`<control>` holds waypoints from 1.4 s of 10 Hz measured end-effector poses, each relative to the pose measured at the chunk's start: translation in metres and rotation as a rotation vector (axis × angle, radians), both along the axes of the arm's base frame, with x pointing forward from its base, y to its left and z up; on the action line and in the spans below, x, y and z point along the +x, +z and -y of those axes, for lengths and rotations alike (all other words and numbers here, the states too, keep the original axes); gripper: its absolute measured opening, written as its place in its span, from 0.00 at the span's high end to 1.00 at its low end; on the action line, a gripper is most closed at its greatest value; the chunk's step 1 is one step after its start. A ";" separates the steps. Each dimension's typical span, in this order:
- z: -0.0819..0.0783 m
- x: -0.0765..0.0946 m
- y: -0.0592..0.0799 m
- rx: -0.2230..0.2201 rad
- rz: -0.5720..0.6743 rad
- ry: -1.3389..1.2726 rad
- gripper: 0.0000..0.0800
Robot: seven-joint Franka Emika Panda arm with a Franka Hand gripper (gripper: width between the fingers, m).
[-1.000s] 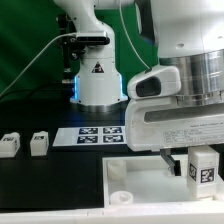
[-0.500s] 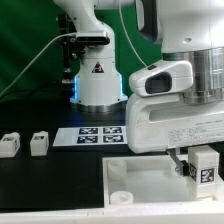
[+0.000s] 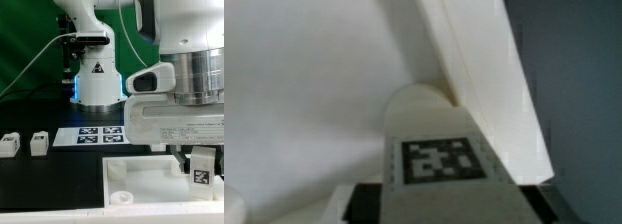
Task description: Assemble one leg
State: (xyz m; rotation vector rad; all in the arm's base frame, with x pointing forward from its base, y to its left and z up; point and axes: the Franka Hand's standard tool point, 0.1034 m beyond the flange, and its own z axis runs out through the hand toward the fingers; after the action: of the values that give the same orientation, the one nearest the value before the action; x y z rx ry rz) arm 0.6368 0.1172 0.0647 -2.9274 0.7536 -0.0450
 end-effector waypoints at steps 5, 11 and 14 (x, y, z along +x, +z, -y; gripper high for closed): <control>0.002 -0.003 -0.001 0.096 -0.072 -0.667 0.64; -0.002 -0.007 -0.005 0.192 -0.071 -1.038 0.53; -0.013 -0.017 -0.005 0.090 -0.092 -0.628 0.22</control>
Offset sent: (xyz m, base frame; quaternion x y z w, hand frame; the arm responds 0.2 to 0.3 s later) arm 0.0043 0.0023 -0.0010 0.0534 0.0214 0.3818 0.9224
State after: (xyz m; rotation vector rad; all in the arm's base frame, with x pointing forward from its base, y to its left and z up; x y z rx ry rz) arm 0.6196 0.1306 0.0598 -2.5034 1.6058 0.0667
